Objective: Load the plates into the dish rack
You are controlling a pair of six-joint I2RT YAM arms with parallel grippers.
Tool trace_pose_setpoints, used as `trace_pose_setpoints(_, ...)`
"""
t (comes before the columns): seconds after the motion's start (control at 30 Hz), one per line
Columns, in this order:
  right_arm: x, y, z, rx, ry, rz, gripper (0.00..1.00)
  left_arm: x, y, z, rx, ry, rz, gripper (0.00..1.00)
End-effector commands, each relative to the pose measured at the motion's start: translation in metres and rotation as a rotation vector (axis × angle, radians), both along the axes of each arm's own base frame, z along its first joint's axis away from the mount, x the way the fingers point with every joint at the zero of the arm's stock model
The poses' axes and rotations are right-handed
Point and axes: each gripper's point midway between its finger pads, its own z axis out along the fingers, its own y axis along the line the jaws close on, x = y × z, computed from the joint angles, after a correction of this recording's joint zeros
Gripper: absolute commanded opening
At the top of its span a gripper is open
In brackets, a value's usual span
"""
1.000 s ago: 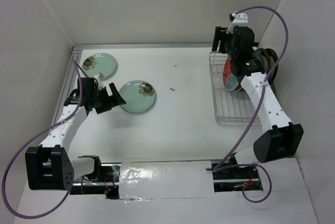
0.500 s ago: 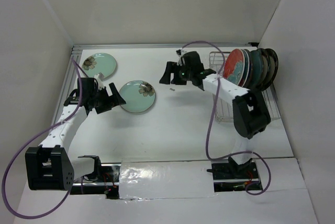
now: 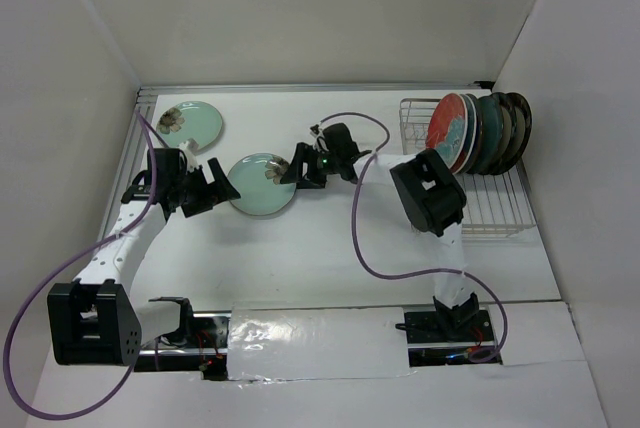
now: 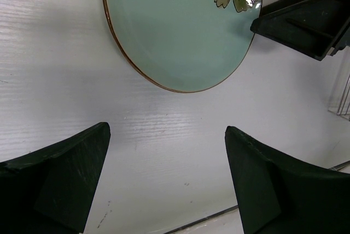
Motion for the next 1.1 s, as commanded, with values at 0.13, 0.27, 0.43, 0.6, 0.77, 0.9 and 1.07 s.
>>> trace_pose_setpoints(0.13,-0.020,0.028,-0.051,0.023,0.104,0.058,0.65,0.005,-0.002,0.014,-0.004,-0.051,-0.007,0.99)
trace_pose_setpoints(0.27,-0.018,0.028,-0.067,0.026,0.136,0.028,0.34,0.005,-0.002,0.014,-0.004,-0.051,-0.007,0.99)
trace_pose_setpoints(0.43,-0.006,0.030,-0.060,-0.005,0.087,0.028,0.00,0.005,-0.002,0.014,-0.004,-0.051,-0.007,0.99)
trace_pose_setpoints(0.6,0.032,0.020,-0.002,-0.057,-0.091,-0.034,0.00,0.006,0.000,0.014,0.002,-0.051,-0.001,0.99)
trace_pose_setpoints(0.77,0.062,-0.006,0.078,-0.189,-0.308,-0.129,0.00,0.005,0.000,0.016,0.003,-0.060,-0.001,0.99)
trace_pose_setpoints(0.9,0.080,-0.057,0.163,-0.306,-0.500,-0.325,0.00,0.005,0.000,0.017,0.003,-0.060,-0.001,0.99)
trace_pose_setpoints(1.07,0.077,-0.122,0.237,-0.463,-0.676,-0.511,0.00,0.005,-0.001,0.017,-0.003,-0.057,0.006,0.99)
